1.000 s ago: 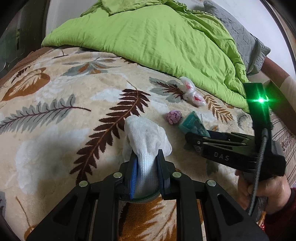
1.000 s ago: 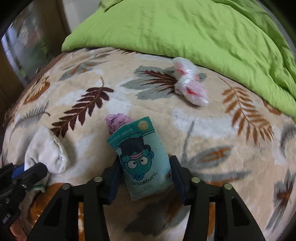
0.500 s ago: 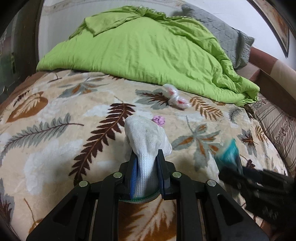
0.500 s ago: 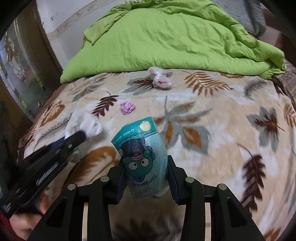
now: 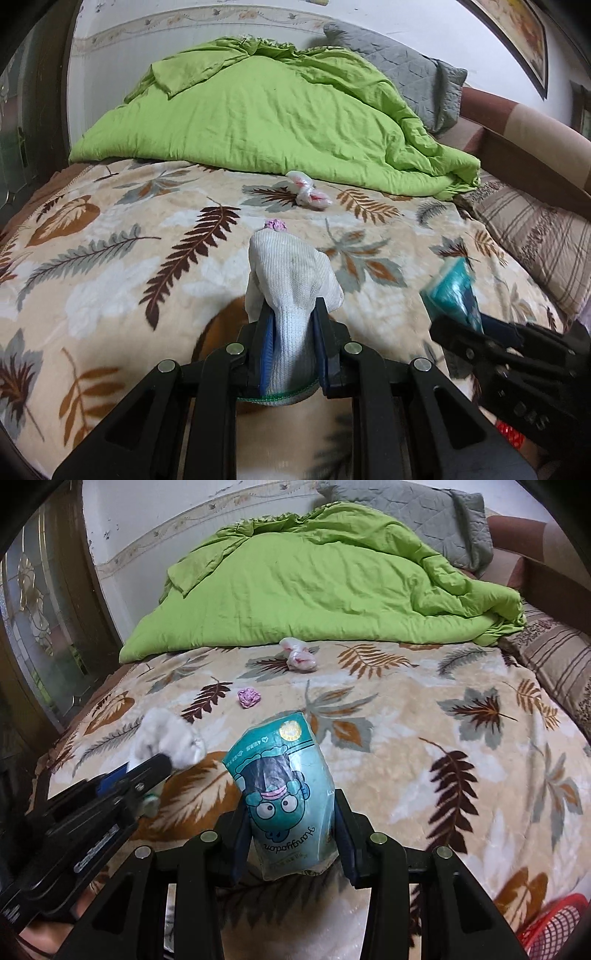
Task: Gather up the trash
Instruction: 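Lift the teal bag and glove off the bed with both tools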
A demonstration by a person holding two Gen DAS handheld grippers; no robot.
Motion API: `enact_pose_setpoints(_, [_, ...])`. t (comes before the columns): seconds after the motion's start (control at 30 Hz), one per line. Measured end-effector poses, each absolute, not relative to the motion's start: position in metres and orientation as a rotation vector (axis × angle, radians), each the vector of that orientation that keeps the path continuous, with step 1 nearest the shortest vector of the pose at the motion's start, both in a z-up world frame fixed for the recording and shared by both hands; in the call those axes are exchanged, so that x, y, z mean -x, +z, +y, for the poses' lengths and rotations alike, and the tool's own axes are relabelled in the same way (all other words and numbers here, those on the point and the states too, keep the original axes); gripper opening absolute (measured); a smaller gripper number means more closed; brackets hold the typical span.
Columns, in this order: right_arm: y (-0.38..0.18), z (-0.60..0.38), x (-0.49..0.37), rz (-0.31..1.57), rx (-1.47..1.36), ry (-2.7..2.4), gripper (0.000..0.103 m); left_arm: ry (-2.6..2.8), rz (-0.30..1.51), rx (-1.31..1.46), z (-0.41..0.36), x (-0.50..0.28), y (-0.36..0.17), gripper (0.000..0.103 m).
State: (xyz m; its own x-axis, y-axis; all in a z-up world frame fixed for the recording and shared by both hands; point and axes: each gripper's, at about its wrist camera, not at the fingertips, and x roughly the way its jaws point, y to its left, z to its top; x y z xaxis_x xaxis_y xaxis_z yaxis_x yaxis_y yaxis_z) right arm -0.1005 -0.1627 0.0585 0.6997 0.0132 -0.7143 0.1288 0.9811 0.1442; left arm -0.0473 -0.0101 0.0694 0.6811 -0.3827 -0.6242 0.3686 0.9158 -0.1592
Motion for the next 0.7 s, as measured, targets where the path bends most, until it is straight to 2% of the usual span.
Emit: enact_pose_setpoints(0.7, [0.076,-0.146,0.145,0.703,-0.138,-0.089,0.043,-0.366,0.663,0.009,0.025,0.113,0.100,0.018])
